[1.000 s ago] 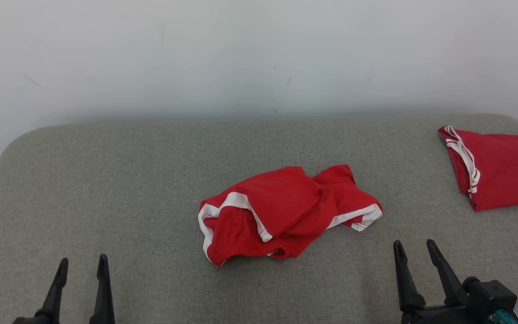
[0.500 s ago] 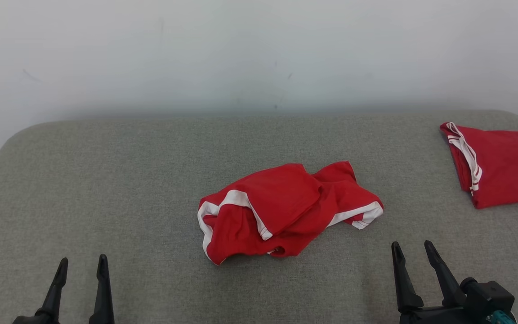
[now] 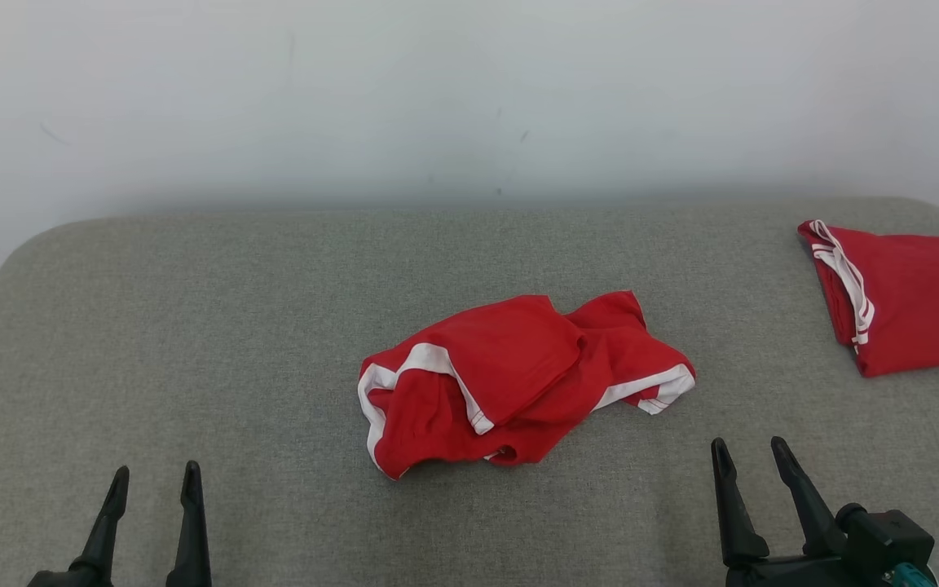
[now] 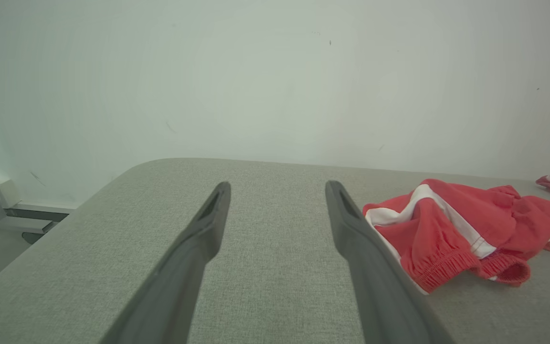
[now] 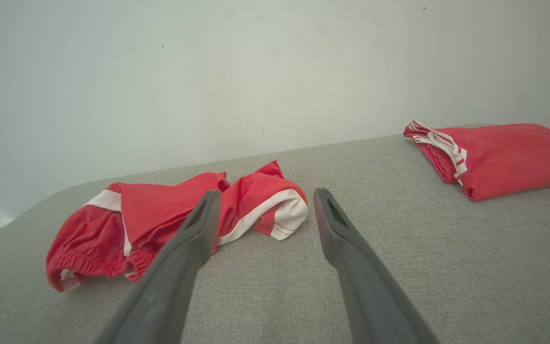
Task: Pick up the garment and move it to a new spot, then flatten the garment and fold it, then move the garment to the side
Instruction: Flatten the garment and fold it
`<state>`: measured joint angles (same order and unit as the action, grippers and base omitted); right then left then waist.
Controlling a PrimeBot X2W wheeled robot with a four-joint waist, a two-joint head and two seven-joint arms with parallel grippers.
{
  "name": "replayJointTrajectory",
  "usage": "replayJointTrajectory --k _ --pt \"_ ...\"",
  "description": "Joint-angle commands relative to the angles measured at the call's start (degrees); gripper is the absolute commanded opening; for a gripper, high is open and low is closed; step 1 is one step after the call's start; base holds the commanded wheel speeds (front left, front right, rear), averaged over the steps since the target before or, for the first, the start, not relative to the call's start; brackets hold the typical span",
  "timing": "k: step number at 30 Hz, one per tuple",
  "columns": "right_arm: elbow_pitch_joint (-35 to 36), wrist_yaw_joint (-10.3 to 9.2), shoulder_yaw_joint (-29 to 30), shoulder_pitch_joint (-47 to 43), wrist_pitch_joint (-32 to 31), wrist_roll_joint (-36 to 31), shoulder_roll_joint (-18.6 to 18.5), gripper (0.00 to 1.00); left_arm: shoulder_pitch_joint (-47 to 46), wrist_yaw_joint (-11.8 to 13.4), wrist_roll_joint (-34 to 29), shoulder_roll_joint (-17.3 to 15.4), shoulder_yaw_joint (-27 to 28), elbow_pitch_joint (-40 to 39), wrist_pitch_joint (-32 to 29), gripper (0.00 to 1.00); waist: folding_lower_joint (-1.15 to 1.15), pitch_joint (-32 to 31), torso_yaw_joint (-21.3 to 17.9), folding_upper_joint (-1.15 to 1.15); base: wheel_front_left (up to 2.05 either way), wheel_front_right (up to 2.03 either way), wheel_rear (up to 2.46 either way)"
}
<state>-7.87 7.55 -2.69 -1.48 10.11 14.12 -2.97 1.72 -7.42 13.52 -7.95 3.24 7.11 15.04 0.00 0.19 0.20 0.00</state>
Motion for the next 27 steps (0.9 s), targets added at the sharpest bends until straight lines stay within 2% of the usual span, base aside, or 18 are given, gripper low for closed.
replayJointTrajectory --k 1,19,23,27 --pt "0.1 -0.16 0.1 -0.2 0.1 0.4 -0.1 1.0 -0.6 -0.1 -0.3 0.0 -0.1 0.0 0.2 1.0 0.0 0.0 0.0 0.0 0.0 0.0 0.0" --pt "0.3 -0.16 0.2 0.2 -0.1 0.3 -0.1 1.0 -1.0 0.0 0.0 -0.1 -0.7 0.4 0.2 1.0 0.0 0.8 0.0 0.0 0.0 0.0 0.0" --pt "0.3 -0.16 0.0 0.7 -0.1 0.4 -0.1 1.0 -1.9 0.0 0.3 -0.2 -3.0 0.9 0.2 1.0 0.0 1.4 -0.6 0.0 0.0 0.0 0.0" --pt "0.1 -0.16 -0.2 1.2 0.1 0.5 -0.4 1.0 -3.8 0.0 0.7 0.1 -7.7 2.4 0.2 1.0 0.0 2.3 -1.5 0.0 0.0 0.0 0.0"
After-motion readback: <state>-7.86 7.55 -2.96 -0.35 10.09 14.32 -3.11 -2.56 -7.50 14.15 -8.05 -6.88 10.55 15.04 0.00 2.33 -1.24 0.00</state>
